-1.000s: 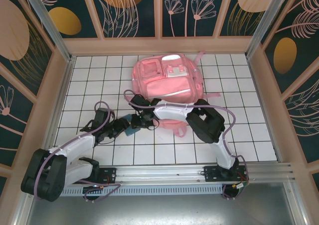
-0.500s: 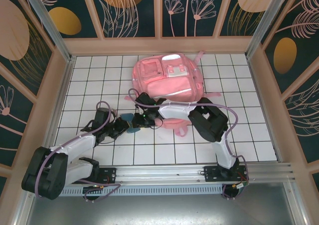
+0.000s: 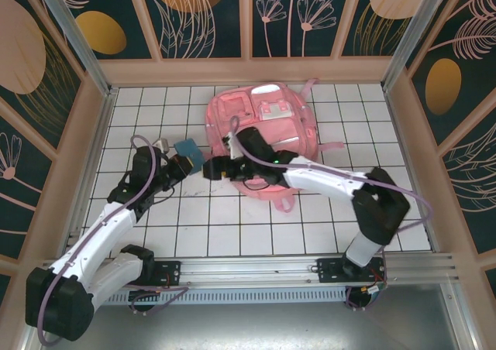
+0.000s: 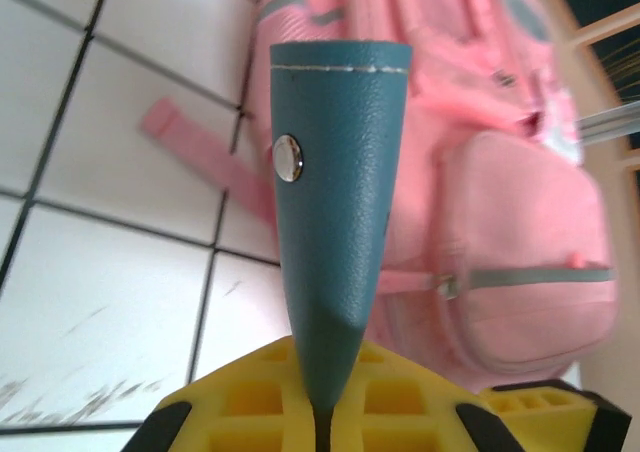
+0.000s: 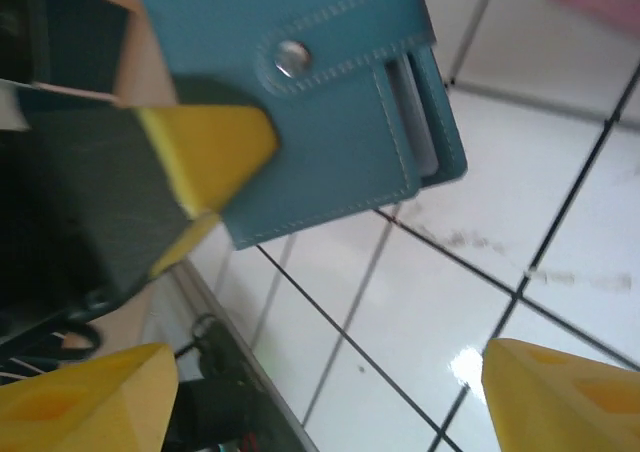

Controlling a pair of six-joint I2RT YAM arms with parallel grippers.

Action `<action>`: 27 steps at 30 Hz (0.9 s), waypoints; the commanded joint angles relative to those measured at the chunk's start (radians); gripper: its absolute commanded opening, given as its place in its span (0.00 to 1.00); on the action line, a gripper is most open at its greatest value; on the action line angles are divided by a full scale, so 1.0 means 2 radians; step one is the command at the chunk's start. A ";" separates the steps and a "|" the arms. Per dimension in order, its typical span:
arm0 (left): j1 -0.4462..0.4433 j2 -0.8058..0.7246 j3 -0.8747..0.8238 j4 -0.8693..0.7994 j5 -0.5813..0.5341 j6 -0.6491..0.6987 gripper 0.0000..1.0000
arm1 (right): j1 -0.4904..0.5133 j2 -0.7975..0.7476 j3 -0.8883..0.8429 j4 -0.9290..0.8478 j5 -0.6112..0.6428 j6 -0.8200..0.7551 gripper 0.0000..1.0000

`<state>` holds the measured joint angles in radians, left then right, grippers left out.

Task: Pack books, pencil case, and school supplies into a backpack

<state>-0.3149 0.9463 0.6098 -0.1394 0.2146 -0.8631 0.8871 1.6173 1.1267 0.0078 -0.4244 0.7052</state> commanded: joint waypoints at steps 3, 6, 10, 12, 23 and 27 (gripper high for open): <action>-0.001 0.027 0.022 0.131 0.080 -0.054 0.08 | -0.047 -0.059 -0.071 0.123 -0.031 0.060 0.89; -0.003 0.048 0.020 0.216 0.106 -0.104 0.07 | -0.065 -0.074 -0.087 0.154 -0.036 0.082 0.91; -0.016 0.080 0.013 0.319 0.125 -0.170 0.07 | -0.085 -0.073 -0.112 0.224 -0.047 0.130 0.90; -0.027 0.099 0.020 0.348 0.134 -0.190 0.07 | -0.093 -0.065 -0.120 0.263 -0.055 0.159 0.90; -0.055 0.136 0.035 0.376 0.130 -0.237 0.06 | -0.097 -0.049 -0.094 0.271 -0.050 0.185 0.66; -0.056 0.131 0.027 0.379 0.131 -0.244 0.05 | -0.095 -0.049 -0.094 0.290 -0.045 0.186 0.56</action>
<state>-0.4194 1.2129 0.6456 0.5434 0.4641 -1.3190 0.6945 1.5177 0.9058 0.5049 -0.5209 1.0729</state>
